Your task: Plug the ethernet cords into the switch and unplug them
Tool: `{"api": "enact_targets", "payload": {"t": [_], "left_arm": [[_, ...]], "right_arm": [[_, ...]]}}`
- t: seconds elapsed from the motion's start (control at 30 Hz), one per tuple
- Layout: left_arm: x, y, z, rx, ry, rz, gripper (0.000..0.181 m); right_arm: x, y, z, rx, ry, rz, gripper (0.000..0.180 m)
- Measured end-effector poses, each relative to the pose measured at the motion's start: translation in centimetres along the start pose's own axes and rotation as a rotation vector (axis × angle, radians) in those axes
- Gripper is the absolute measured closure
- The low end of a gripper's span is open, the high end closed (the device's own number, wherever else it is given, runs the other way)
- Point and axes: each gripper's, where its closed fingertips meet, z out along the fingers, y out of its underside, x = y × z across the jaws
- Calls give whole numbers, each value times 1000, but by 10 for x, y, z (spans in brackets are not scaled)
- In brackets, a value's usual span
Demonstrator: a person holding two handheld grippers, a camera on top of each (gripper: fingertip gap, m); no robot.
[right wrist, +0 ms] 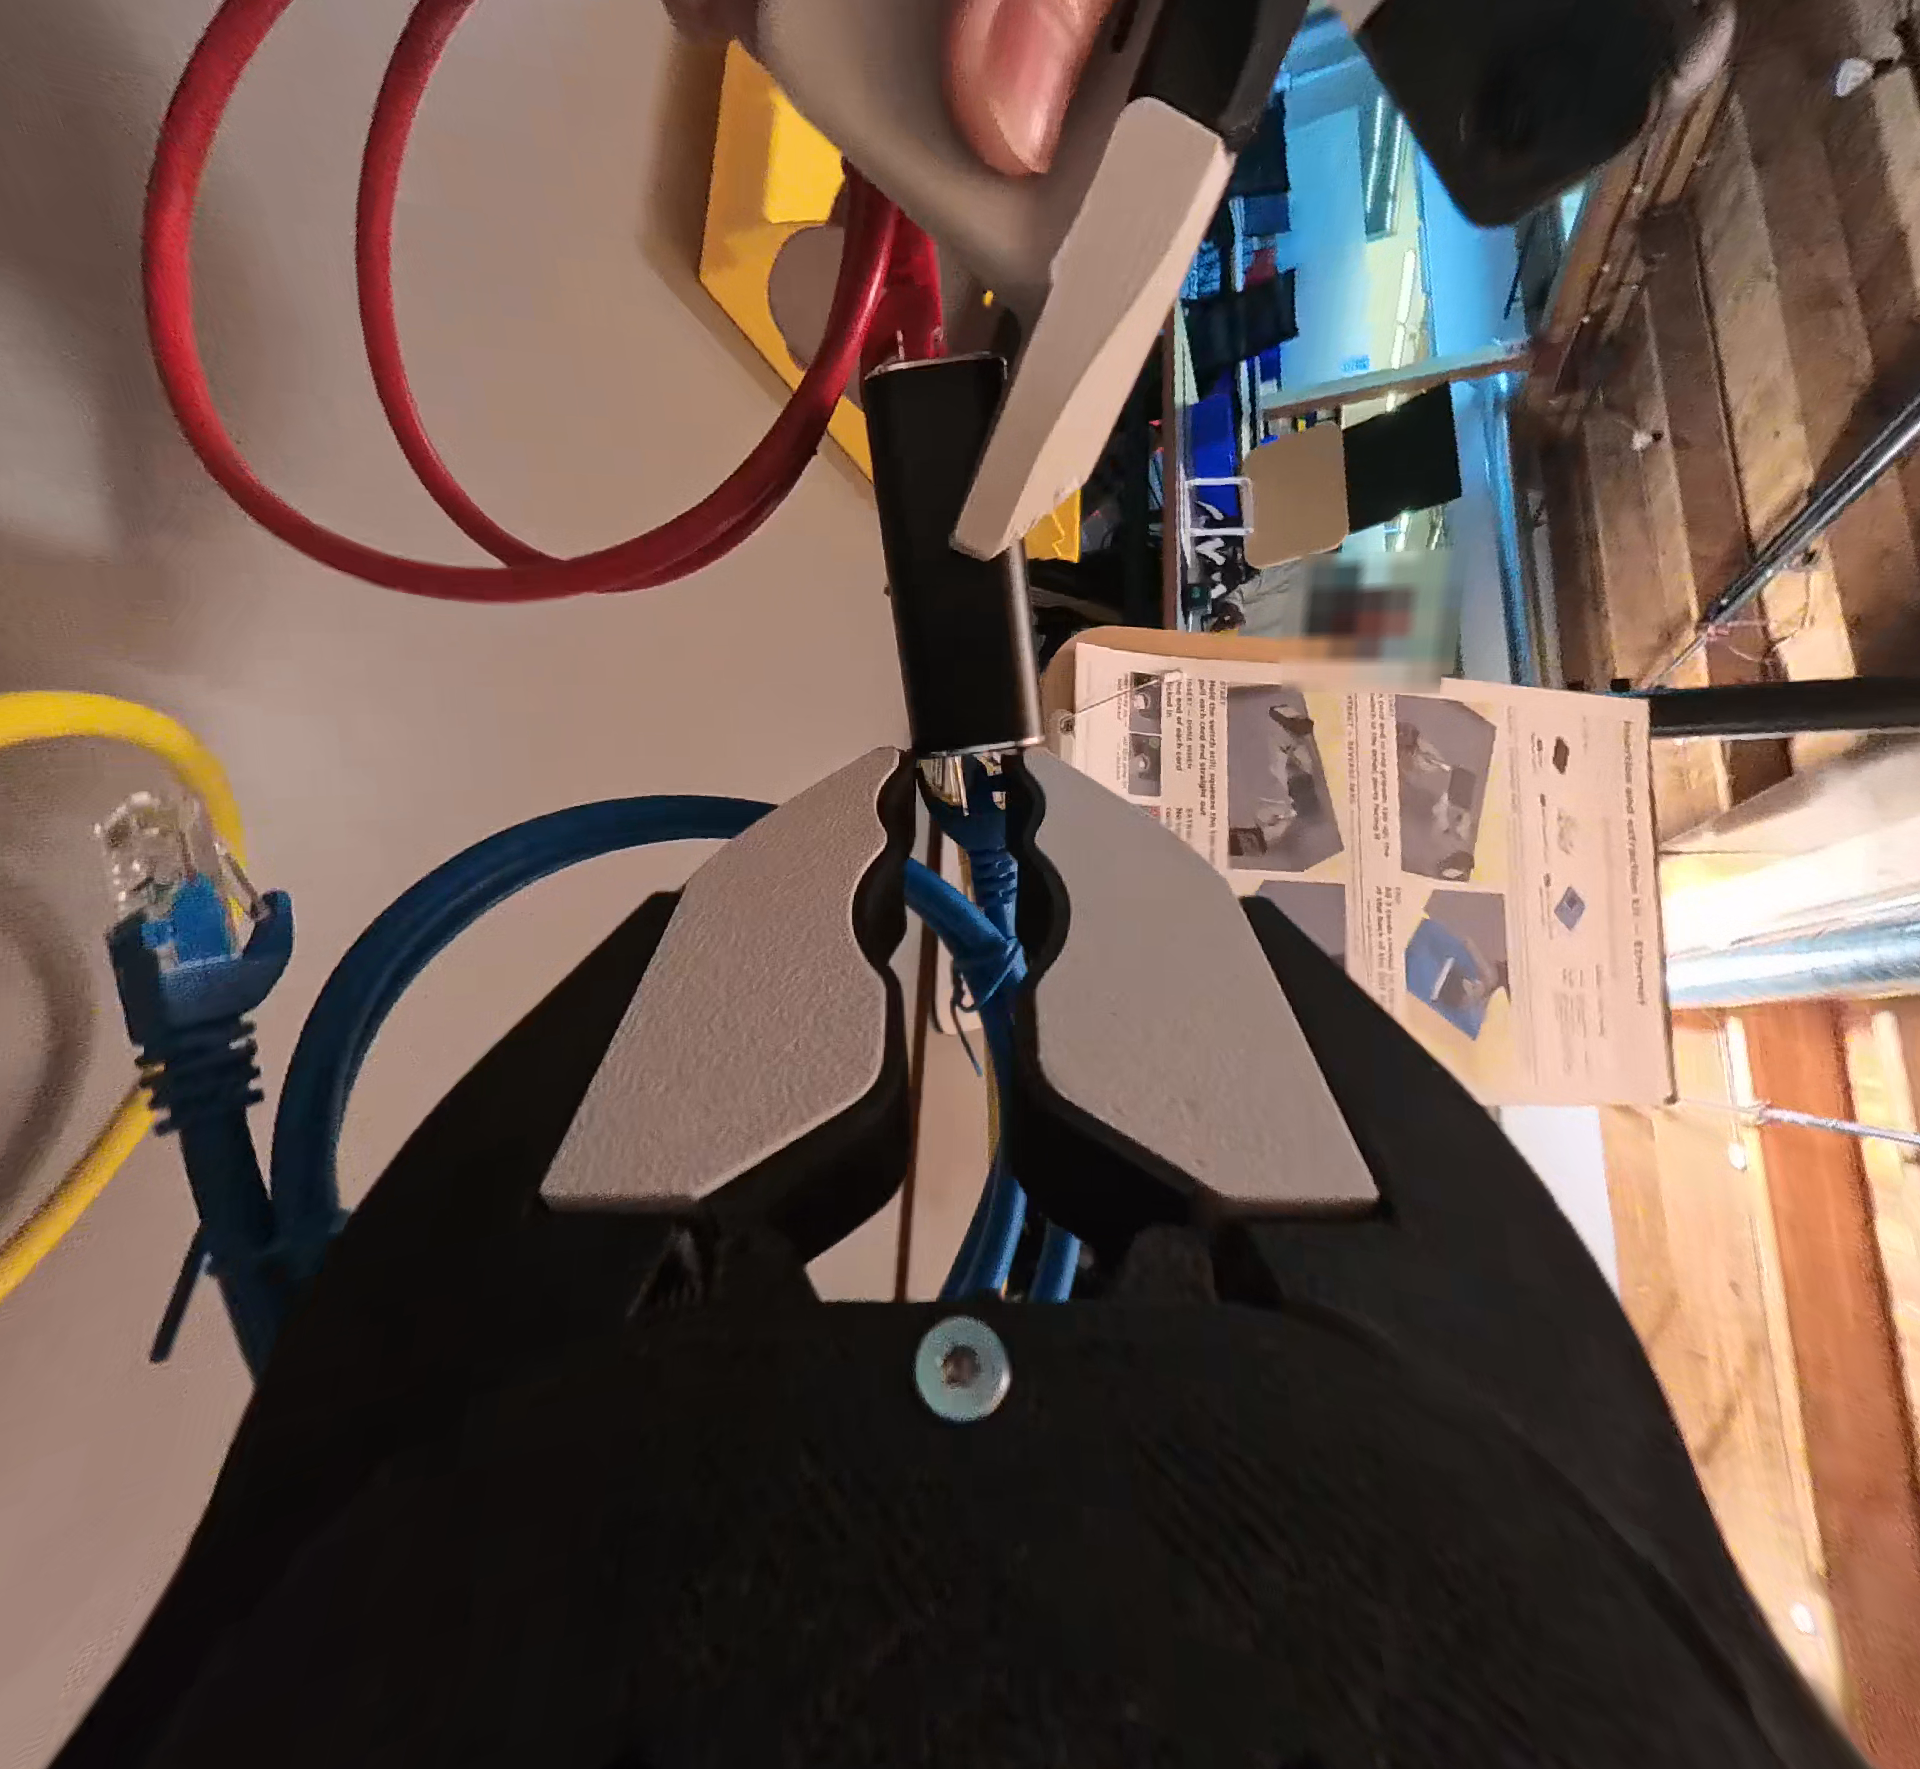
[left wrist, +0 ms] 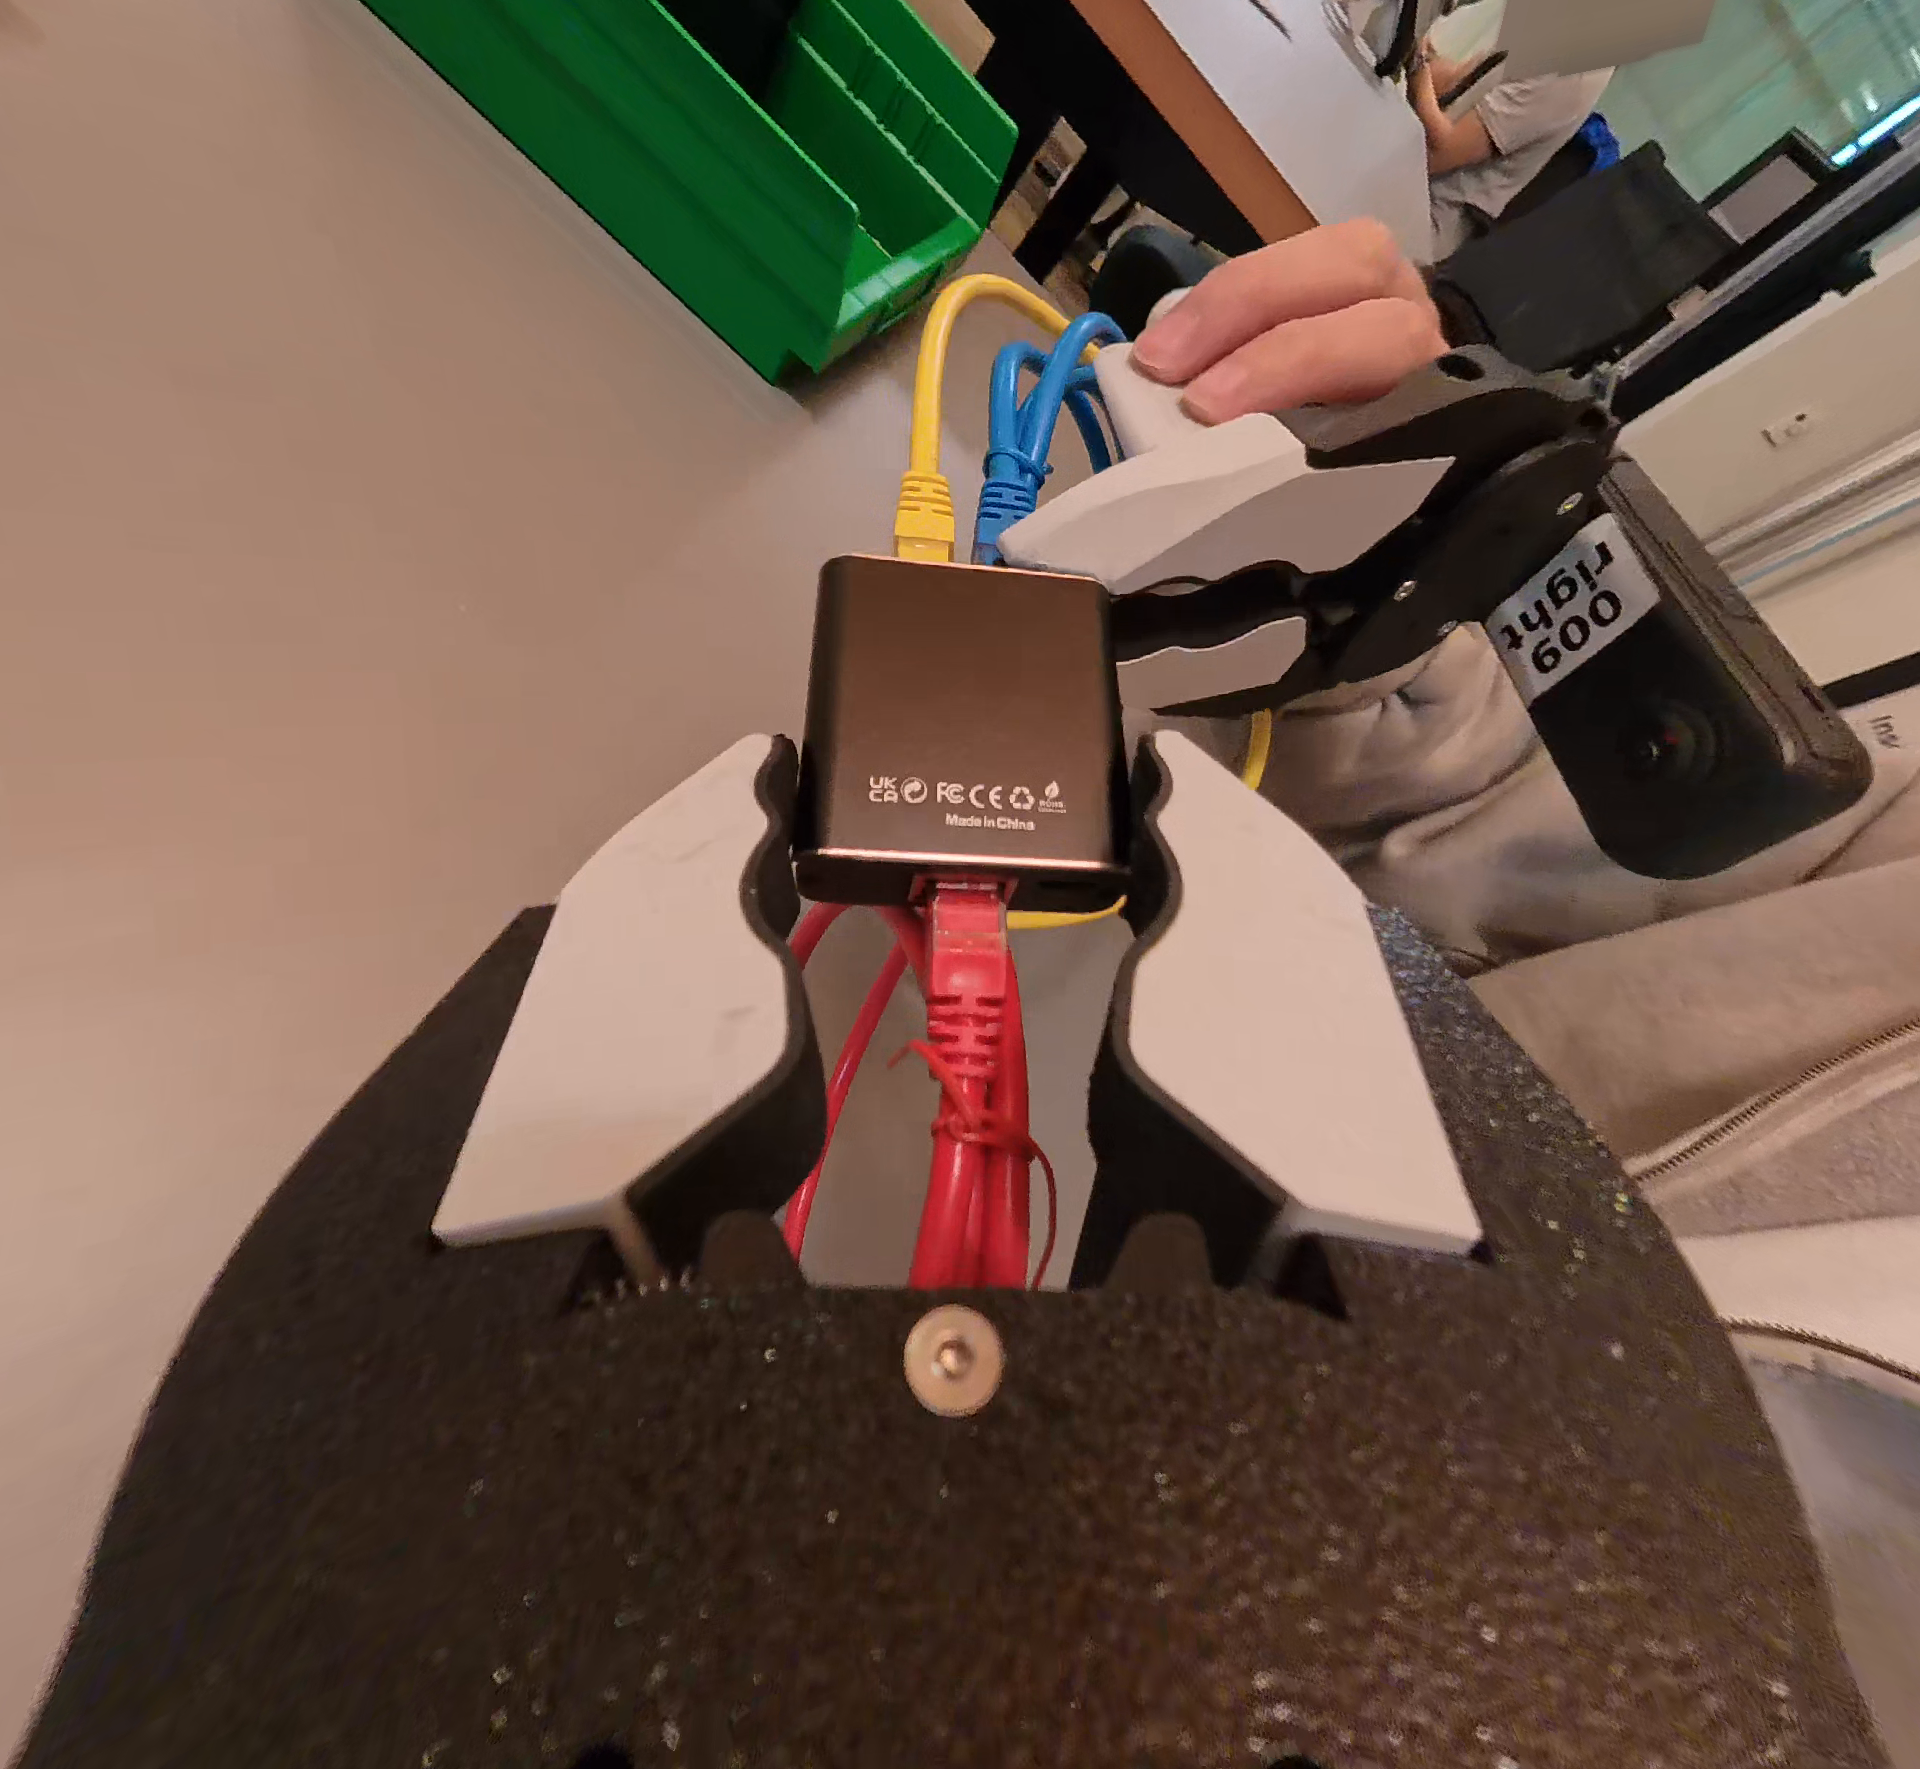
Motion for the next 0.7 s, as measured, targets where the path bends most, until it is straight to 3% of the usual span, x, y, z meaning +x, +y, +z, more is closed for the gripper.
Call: {"api": "enact_targets", "payload": {"t": [0.7], "left_arm": [[-2,-13,-12,-46,43,-61,120]], "right_arm": [[16,0,7,-103,16,-71,162]]}}
